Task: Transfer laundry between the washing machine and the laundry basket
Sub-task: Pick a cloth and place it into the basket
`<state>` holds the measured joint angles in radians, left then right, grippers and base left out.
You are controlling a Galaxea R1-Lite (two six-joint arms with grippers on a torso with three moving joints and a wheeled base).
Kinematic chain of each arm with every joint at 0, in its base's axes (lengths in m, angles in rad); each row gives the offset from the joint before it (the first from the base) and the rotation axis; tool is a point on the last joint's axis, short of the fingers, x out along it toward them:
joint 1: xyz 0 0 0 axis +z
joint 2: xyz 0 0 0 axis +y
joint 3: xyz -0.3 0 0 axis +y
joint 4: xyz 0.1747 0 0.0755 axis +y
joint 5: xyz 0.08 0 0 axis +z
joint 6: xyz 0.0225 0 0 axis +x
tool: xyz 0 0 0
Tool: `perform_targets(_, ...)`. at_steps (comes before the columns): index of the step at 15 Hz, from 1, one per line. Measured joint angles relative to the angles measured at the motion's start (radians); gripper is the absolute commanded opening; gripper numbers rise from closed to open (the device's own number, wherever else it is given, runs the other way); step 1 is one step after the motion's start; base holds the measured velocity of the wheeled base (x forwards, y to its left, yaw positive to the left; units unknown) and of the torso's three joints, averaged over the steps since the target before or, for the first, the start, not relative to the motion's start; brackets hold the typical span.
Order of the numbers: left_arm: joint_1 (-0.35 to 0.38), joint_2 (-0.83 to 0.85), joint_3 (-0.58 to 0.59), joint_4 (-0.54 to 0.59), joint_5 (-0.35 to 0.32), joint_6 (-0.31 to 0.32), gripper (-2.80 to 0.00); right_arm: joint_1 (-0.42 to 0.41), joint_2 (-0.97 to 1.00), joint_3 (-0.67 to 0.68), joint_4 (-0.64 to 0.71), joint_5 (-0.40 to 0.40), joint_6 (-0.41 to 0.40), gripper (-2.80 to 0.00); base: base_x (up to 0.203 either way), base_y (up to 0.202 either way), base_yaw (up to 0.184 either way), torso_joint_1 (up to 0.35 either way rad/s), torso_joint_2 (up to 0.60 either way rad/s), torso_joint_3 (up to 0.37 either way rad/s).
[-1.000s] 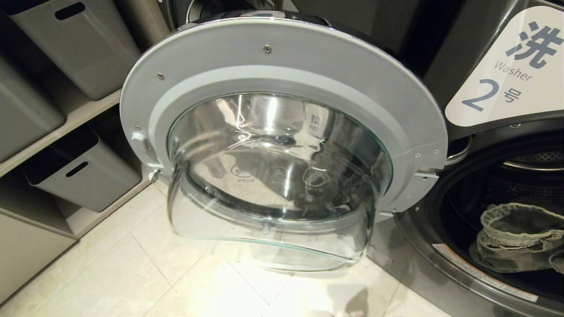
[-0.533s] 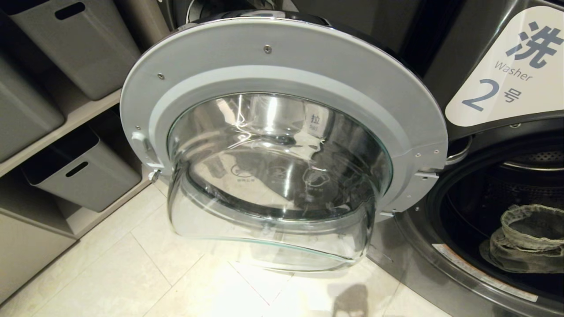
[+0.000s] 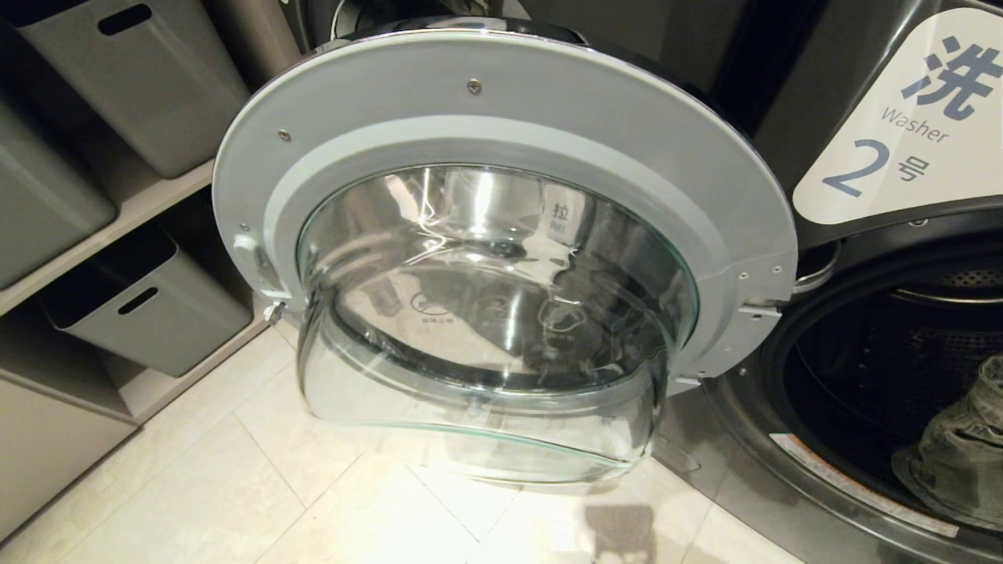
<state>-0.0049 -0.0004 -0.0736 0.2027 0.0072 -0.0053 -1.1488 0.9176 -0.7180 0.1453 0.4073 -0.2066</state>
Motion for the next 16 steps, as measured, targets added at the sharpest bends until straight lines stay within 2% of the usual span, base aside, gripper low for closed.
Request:
perform_targets(2,0.000,0.000,0.000,0.000,0.000,0.000,0.00,-0.050,0.040,-0.024,0.015,0.006,-0.013,-2.80,0.000,0.000,0.000,0.000,0.00,0.000)
perform_targets(5,0.001,0.000,0.000,0.000,0.000,0.000,0.00,-0.072,0.049,-0.018,-0.004,0.006,-0.029,-2.80,0.000,0.000,0.000,0.000,0.00,0.000)
perform_targets(8,0.002,0.000,0.000,0.000,0.000,0.000,0.00,-0.071,0.002,0.064,-0.037,0.044,-0.051,-2.80,0.000,0.000,0.000,0.000,0.00,0.000)
perform_targets(12,0.001,0.000,0.000,0.000,0.000,0.000,0.00,-0.013,-0.154,0.182,-0.021,0.076,-0.069,-2.80,0.000,0.000,0.000,0.000,0.00,0.000)
perform_targets(14,0.001,0.000,0.000,0.000,0.000,0.000,0.00,-0.008,-0.221,0.195,-0.020,0.062,-0.035,-2.80,0.000,0.000,0.000,0.000,0.00,0.000)
perform_targets(16,0.001,0.000,0.000,0.000,0.000,0.000,0.00,-0.018,-0.279,0.169,-0.018,0.011,0.052,-2.80,0.000,0.000,0.000,0.000,0.00,0.000)
